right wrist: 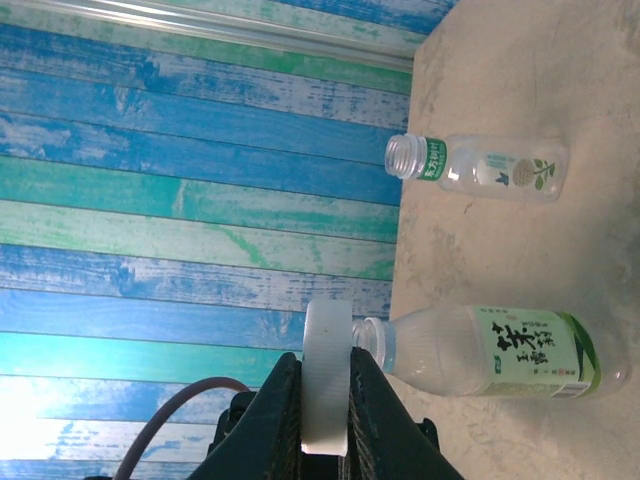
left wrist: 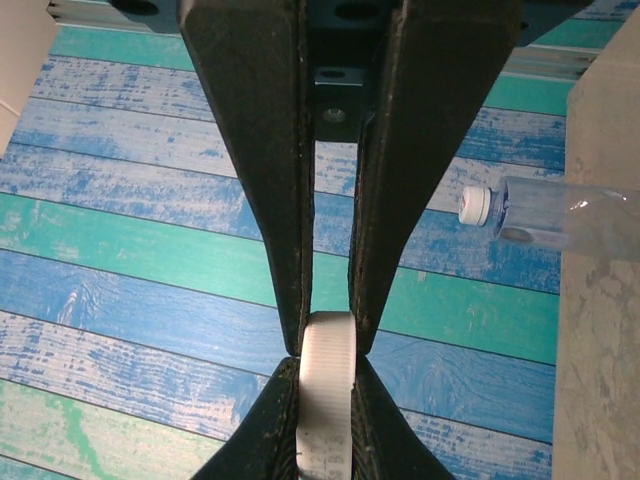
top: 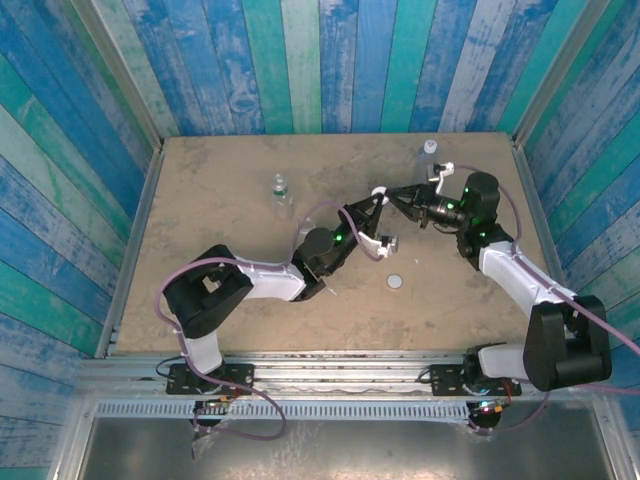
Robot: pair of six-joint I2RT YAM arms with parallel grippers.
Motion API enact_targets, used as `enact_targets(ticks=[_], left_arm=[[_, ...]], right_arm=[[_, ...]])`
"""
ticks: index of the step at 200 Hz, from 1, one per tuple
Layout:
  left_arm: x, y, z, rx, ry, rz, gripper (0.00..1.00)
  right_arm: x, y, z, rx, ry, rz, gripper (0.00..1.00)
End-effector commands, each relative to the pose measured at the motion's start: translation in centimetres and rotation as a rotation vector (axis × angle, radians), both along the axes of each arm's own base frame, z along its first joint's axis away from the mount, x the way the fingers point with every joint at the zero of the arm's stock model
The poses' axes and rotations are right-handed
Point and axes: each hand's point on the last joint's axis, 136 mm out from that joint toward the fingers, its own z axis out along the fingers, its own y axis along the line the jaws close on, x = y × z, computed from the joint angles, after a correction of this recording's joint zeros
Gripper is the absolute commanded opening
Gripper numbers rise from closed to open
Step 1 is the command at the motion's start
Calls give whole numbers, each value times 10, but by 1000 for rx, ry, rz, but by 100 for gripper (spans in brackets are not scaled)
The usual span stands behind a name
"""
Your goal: Screw on the bottle caps
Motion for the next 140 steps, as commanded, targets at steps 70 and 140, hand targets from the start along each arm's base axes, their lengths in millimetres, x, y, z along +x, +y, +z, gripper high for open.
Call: enact_targets(ticks=[70,140], left_arm=[[-12,-9,-7,-23,17,-41,47],[-54,-7,10,-120,162,-168,72]], right_arm=[[4,-10,4,-7,-52,-33,8],[21,-22,-9,-37,-54,-92,7]])
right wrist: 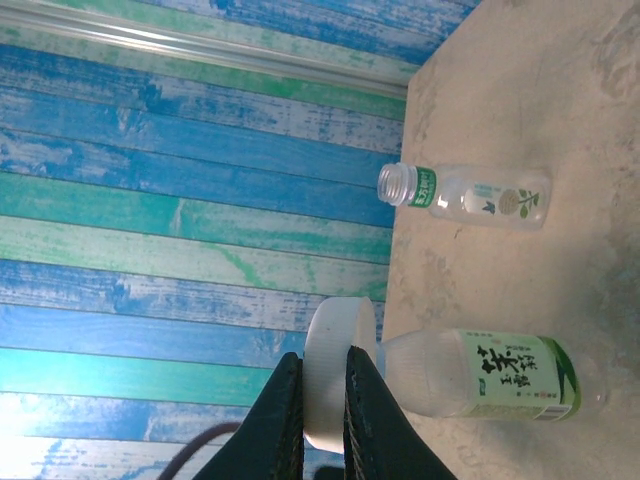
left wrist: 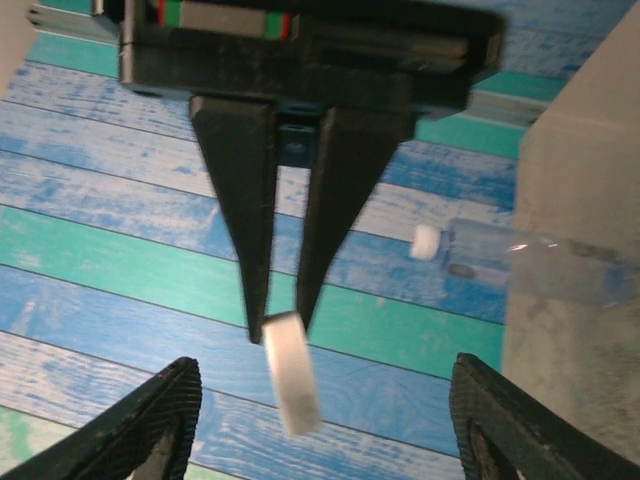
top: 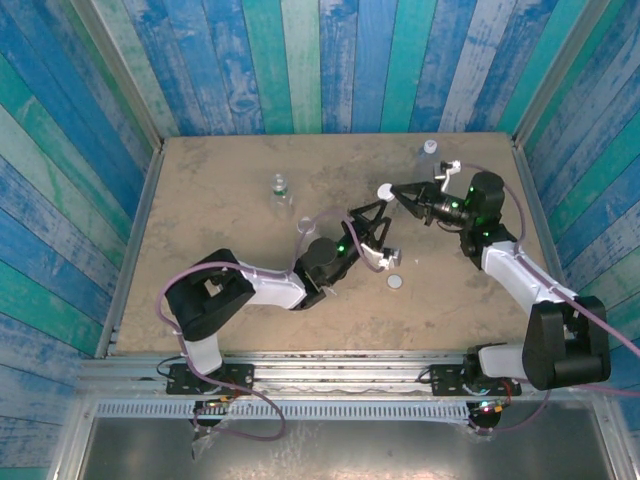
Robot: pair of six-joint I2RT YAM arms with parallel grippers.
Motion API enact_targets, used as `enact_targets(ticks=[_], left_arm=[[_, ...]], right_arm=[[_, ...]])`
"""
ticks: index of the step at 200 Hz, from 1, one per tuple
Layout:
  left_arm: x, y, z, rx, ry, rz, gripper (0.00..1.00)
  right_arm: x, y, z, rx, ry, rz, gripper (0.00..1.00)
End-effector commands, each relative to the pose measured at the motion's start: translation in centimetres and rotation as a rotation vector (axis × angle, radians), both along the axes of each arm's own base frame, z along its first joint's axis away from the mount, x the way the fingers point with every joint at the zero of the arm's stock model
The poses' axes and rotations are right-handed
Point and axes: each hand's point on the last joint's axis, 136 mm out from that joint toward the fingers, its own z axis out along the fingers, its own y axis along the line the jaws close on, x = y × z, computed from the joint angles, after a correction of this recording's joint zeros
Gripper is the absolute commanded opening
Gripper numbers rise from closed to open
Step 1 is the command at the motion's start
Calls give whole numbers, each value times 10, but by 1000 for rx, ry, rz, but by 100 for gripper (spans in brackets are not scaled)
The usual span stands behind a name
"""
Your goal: Screw on the bottle caps
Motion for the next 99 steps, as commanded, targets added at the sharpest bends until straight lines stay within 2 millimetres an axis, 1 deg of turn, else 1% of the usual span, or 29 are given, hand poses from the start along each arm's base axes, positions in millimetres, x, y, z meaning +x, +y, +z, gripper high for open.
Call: enact_targets(ticks=[1,11,17,19,26,28,29,35,52,60,65,68,72,99], left_arm=[[-27,6,33,-100,71,-83,73],[-37,8,36,-114,130,-119,76],[-43,12,45,-142,169,-146,78],[-44,12,44,-145,187,-154,79],[-51,17,53,-176,238,-182,80],[-52,17,52,-174,258,-188,81],[-54,18,56,-179,257,-194,81],[-58,21,60,-192,308,-210,82],[-70,30,74,-227,373,-253,83],[-73,35,80,-247,388,-256,85],[-72,36,76,-247,406,-251,86],[-75,41,85,-270,399,-253,86],[-75,45,88,-285,404,-245,87],[-73,65,86,-341,447,-210,89]], right_arm=[[11,-7,-9,-23,-22,-35,7],[15,-7,-15,-34,-18,-36,7],[17,-6,-21,-43,-9,-35,7],[18,-7,-23,-45,-5,-35,7],[20,-6,-29,-49,1,-30,6],[20,-6,-31,-51,4,-28,6],[21,-5,-32,-51,5,-27,6],[23,-5,-39,-55,18,-24,6],[26,-3,-58,-62,44,-11,6],[27,-1,-68,-63,61,-4,6],[27,0,-75,-64,70,1,6],[28,1,-79,-66,74,3,6],[28,2,-85,-68,87,6,6],[24,12,-125,-80,155,34,6]])
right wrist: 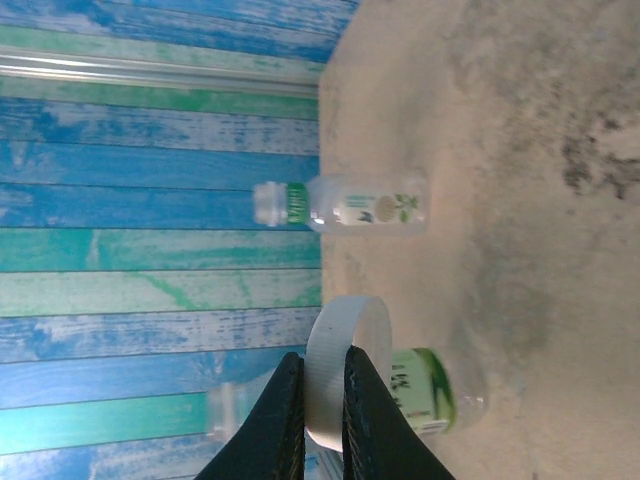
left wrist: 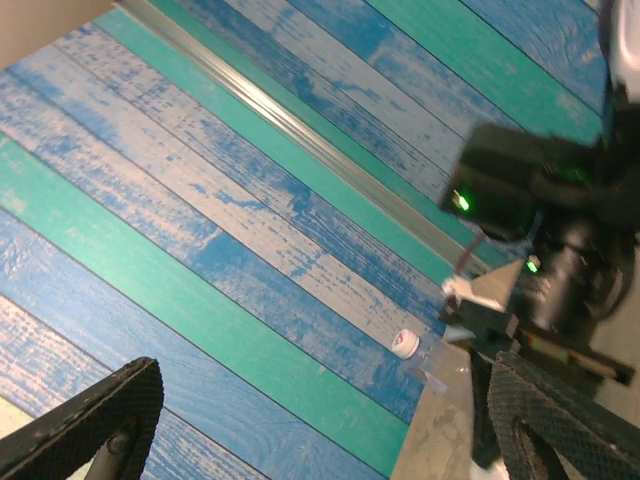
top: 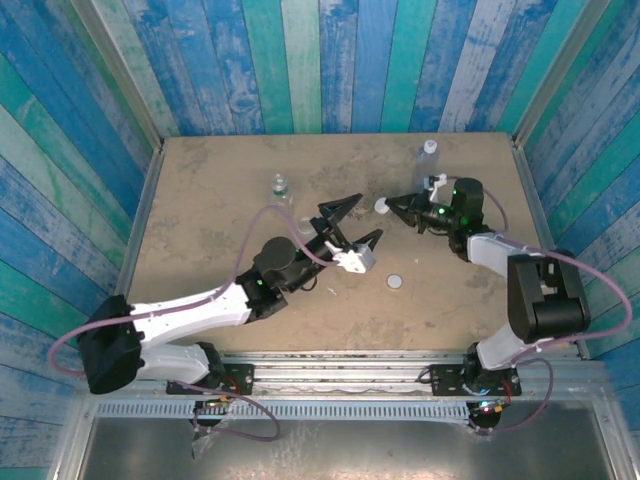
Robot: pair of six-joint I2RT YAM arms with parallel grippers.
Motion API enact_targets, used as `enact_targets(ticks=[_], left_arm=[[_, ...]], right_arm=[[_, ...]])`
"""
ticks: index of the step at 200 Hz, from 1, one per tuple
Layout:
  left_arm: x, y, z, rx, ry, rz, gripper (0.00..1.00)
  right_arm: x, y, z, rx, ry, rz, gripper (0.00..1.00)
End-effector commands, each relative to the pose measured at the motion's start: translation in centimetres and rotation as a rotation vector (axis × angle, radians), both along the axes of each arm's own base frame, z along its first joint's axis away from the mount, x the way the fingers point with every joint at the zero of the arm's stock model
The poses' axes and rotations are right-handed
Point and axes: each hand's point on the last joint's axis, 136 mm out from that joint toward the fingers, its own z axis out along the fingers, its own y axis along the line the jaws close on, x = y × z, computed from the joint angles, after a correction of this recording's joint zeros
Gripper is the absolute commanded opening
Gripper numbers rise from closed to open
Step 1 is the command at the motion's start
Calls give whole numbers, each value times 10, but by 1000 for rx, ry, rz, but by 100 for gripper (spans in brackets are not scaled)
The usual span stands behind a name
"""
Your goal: Screw on the bottle caps
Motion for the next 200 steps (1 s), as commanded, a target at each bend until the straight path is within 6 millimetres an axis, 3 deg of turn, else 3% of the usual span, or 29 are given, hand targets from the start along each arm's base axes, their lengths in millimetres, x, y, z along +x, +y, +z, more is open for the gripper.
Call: enact_targets(ticks=[1,50,55,92,151,200], left_arm=[[1,14,-23,-7,143,1,88],[1,62,-20,-167,282,21,89],[9,73,-21,-180,284,58,89],[7,93,-21,-217,286,104,89],[12,93,-29,-216,290,119,90],[22,111,-32,-325,371,127,99]], right_arm=[[-5,10,-27,-11,9,35,6],[-20,23,-84,-15,115,68,6],[-20,22,-91,-21,127,66,6],[-25,20,-123,-38,182,57,6],[-30,17,-136,-72,202,40,8],[-31,26,-121,-259,97,84,40]])
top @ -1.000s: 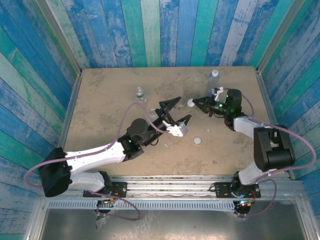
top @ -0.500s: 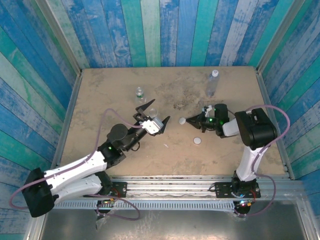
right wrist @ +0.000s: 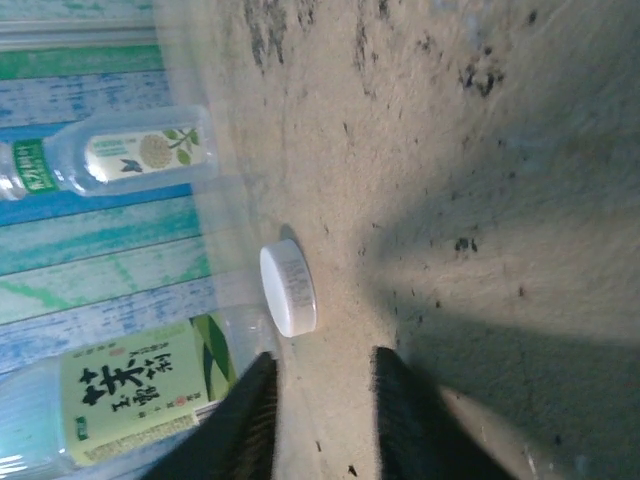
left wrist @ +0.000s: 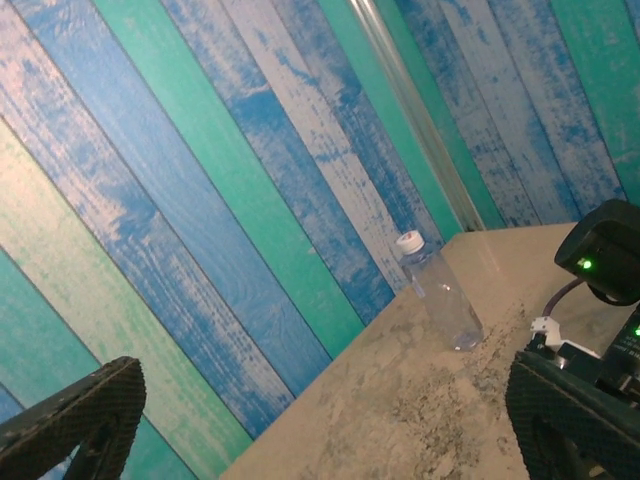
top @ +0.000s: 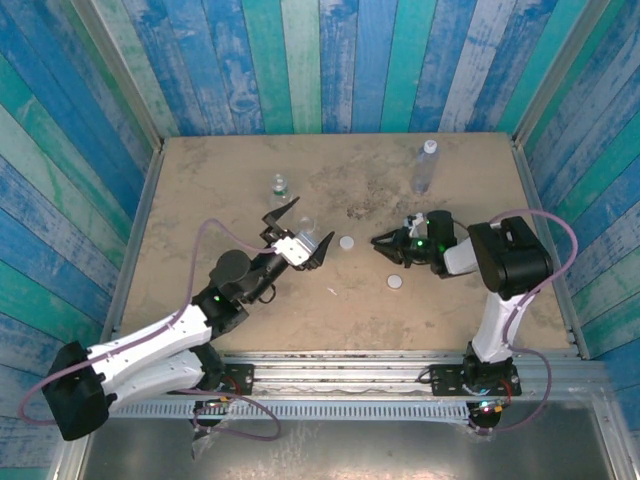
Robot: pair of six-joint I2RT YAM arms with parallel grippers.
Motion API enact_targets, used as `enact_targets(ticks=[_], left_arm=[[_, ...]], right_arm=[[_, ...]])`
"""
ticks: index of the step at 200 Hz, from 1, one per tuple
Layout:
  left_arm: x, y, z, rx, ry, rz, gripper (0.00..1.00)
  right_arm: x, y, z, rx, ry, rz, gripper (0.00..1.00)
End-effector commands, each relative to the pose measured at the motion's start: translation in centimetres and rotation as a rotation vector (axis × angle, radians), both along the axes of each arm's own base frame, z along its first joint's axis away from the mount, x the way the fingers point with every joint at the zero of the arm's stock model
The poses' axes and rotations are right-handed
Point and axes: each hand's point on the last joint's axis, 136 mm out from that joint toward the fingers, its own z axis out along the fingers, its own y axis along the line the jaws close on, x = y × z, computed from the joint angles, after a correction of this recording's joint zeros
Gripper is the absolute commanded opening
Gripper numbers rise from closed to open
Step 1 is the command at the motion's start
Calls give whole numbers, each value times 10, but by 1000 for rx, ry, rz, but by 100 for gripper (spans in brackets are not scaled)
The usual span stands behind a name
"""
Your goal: Screw on the bottle caps
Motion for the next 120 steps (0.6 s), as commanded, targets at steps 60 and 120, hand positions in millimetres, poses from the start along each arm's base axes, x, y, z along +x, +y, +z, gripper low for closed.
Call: enact_targets(ticks=[60,120], left_arm=[[-2,46,-33,-250,251,36,94],[-11,52,-104,-338,385,-22,94]], right_arm=[[10,33,51,-366,-366,205,73],[16,49,76,-597,-560,283,83]])
